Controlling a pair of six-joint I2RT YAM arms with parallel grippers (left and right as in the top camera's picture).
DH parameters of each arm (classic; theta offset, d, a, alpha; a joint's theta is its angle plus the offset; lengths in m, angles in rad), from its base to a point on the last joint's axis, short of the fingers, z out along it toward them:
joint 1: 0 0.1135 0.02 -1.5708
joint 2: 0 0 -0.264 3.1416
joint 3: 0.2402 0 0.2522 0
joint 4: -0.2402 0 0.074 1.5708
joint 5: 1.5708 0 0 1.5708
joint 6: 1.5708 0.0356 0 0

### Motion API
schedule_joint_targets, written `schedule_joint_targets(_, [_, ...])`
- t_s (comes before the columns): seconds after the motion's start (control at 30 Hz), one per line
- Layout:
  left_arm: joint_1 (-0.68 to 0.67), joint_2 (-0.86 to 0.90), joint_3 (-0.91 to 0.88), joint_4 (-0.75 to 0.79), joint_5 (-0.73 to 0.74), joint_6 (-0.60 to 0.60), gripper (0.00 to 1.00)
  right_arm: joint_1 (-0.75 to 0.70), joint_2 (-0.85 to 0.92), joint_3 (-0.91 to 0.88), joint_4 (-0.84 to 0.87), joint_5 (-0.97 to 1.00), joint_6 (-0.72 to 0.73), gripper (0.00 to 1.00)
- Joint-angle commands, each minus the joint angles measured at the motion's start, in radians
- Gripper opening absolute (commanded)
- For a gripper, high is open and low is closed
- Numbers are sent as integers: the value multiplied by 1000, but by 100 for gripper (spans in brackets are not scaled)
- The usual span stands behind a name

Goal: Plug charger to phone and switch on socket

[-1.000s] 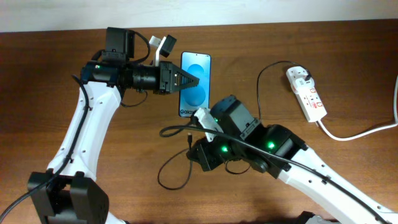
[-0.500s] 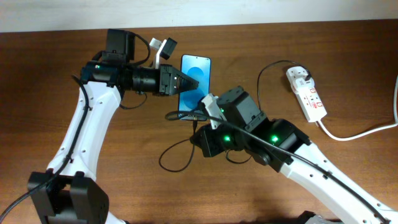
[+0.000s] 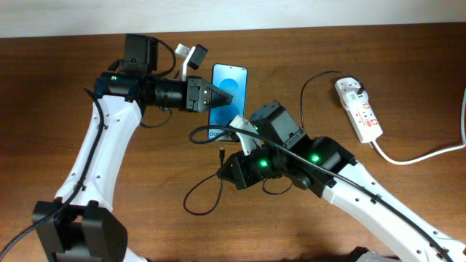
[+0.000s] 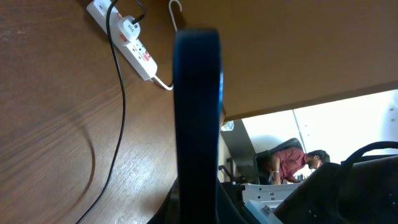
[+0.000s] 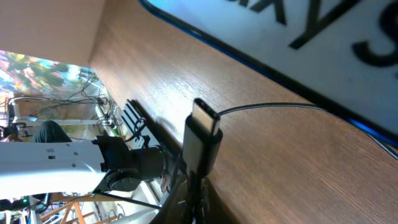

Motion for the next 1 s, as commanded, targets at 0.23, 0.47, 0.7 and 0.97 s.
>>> schedule_joint_targets(0.23, [-4,-6,8,2,94,23,0,-2,8,20,19,48,4,4])
schedule_joint_targets(0.47, [-3,-6,8,2,94,23,0,-22,8,20,19,42,4,4])
schedule_joint_targets(0.7, [-3,-6,8,2,95,23,0,-47,8,20,26,-11,-8,4])
schedule_joint_targets(0.97, [-2,-6,8,1,167,49,0,-47,8,20,26,-12,-47,4])
